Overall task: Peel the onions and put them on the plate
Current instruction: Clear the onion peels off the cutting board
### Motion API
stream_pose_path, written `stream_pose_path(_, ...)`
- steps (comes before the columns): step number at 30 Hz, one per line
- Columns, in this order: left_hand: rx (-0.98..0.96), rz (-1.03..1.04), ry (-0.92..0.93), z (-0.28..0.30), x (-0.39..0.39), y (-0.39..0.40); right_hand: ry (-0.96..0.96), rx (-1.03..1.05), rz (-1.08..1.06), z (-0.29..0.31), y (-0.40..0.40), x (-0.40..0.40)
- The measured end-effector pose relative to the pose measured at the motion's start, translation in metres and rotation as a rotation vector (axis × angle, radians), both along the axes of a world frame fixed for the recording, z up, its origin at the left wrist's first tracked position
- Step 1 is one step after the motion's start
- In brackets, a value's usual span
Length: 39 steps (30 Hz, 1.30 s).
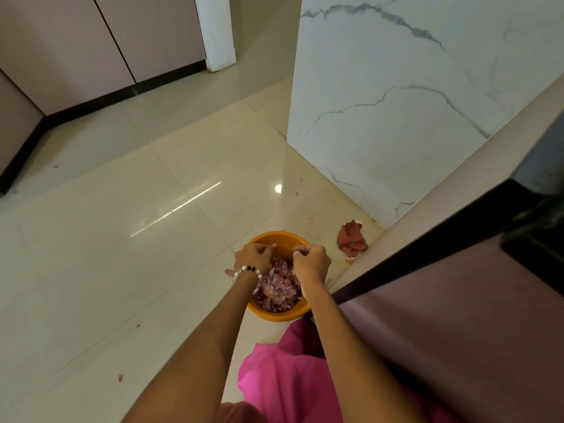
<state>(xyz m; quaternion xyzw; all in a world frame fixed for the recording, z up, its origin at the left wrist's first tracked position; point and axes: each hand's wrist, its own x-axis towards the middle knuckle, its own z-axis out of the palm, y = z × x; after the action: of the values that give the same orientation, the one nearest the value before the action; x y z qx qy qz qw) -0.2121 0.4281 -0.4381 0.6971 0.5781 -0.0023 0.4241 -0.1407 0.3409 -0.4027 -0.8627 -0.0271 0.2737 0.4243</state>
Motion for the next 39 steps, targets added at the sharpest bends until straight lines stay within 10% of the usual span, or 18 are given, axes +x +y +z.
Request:
stream_pose_path(21,0.057,-0.125,-1.239,0.382,0.0,-0.126,-0.459,0.816,0.062,0.357,-0.205,-0.051)
stream_pose_path(30,-0.105,-0.809,-1.046,0.413,0.072,-0.297,-0.914,0.126,-0.443,0.386,-0.405,0.036)
stream_pose_path(39,-0.25,-0.807,-0.923,0.391,0.137,-0.366,-0.576,-0.324,-0.005,0.369,-0.469,0.12)
